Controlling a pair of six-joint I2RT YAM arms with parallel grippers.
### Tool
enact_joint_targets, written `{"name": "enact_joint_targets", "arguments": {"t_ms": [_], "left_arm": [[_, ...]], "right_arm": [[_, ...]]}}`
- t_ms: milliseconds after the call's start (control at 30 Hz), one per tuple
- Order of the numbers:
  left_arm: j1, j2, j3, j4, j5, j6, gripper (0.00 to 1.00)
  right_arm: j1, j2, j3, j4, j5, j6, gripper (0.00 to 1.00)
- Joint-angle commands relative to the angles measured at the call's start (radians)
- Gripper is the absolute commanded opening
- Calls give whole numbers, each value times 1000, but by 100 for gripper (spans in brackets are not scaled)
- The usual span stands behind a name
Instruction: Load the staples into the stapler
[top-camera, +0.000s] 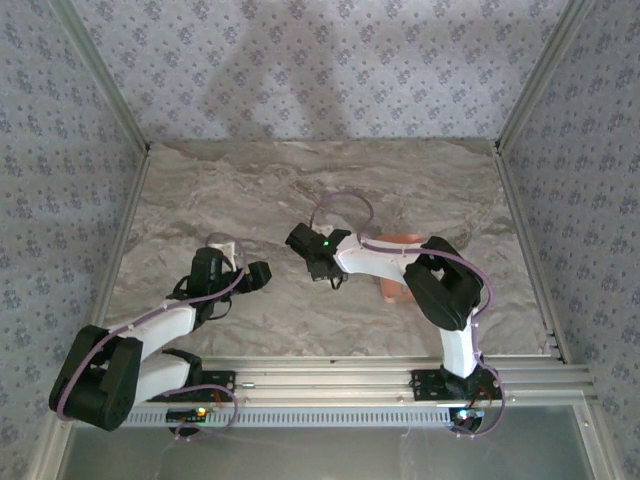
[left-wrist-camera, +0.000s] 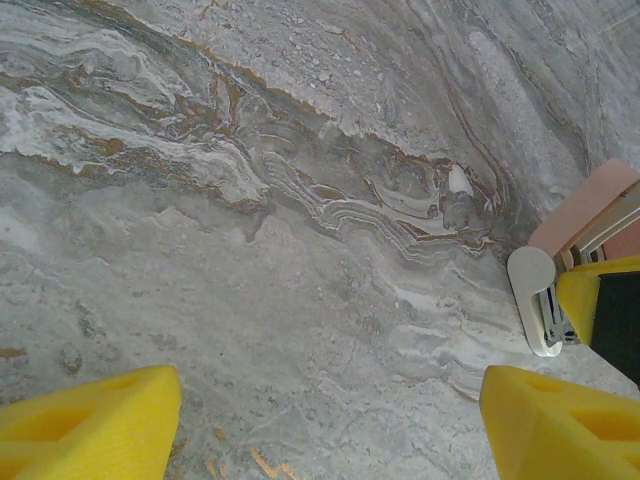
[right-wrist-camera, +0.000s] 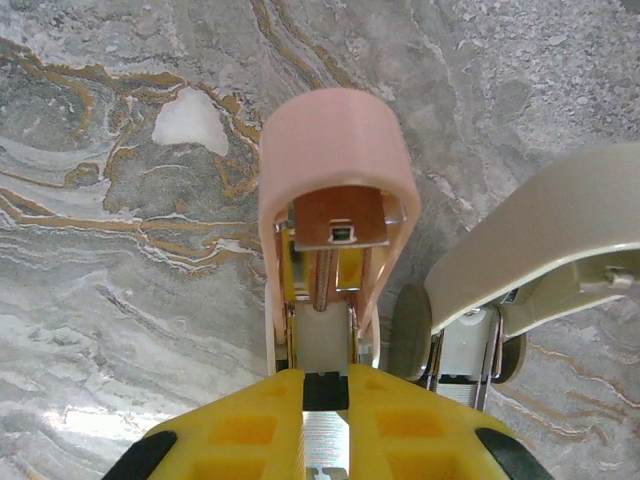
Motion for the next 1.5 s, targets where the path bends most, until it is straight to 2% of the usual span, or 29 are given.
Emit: {"name": "enact_joint_targets", "arguments": {"t_ms": [0,200,533,733,933,1100,1267,1467], "left_arm": [[-5,5,22,20,12,5,79],[-6,0,22,15,14,5,79],[-6,-18,24,6,15,8,79],[-7,-25,30,-1,20,11,79],[-7,-9,55,2,43,31,79],[-16,78,140,19,133,78,77],[-62,226,277,46,239,137,75],[-134,443,486,41,367,220,72]], "right_arm": [[7,24,-4,-83,-37,23,14],[4,11,-1,-85,-49,24,16],[-5,-94,4,-79,-33,20,27],[-20,-172,-16,-71,-33,30,30],[-68,-253,-94,-31,-93,59,30],[-131,-361,-264,88,-215,102,30],[-172,-467,-395,146,-246,133,30],[-225,-552,-471,173,-278,102,30]]}}
